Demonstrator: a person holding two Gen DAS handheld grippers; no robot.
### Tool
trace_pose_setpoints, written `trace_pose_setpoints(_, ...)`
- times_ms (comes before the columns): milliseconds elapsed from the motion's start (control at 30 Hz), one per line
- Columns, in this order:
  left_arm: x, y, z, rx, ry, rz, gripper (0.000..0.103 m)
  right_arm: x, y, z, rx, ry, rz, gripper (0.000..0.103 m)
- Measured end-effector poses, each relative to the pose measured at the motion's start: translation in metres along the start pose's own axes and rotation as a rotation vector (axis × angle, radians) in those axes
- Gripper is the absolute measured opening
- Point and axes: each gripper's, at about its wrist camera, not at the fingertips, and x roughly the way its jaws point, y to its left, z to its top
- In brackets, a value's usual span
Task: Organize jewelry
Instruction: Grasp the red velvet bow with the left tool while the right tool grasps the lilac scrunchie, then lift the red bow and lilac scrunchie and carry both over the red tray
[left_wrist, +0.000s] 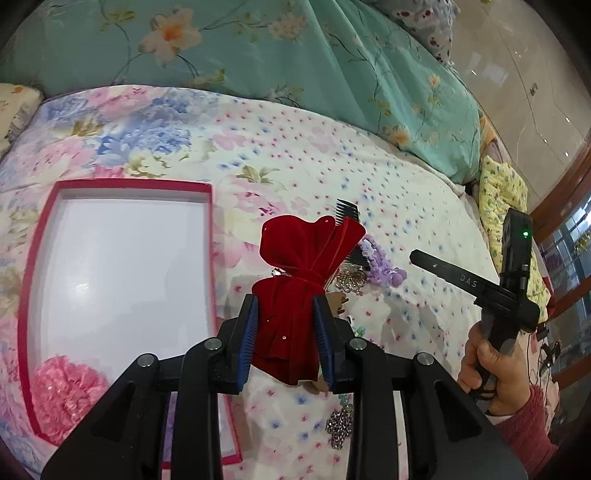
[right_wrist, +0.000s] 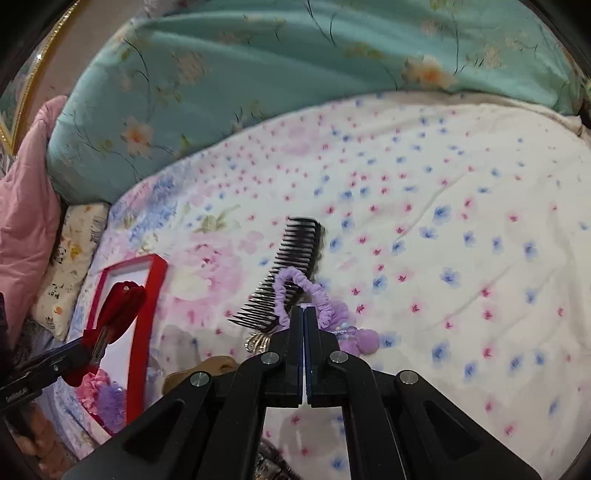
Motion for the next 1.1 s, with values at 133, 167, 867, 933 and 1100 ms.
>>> trace_pose_setpoints(133,-0.009,0.005,-0.005,-0.013,-0.003,0.002,0.027,0.022,0.008,0.008,-0.054,0.064,-0.018,0.025)
trace_pose_setpoints(167,-0.011,0.007,-0.007,-0.016,-0.004,0.006,0.027,0.028,0.01,0.01,-0.074,0.073,-0.036,0.034)
trace_pose_setpoints(867,-0.043,0.038,-0.008,-0.069,-0.065,0.044,0.015,-0.006,0.027,0.01,0.011,0.0,0.11,0.01)
trace_pose_setpoints(933,-0.048,0.046,-0.007,-0.083,-0.073,0.043,0.012,-0.008,0.044,0.008,-0.002,-0.002,0.143,0.01)
trace_pose_setpoints(1100,-0.056,0.064,-0.01,-0.107,-0.091,0.058,0.001,-0.003,0.089,-0.004,-0.05,0.011,0.201,0.01)
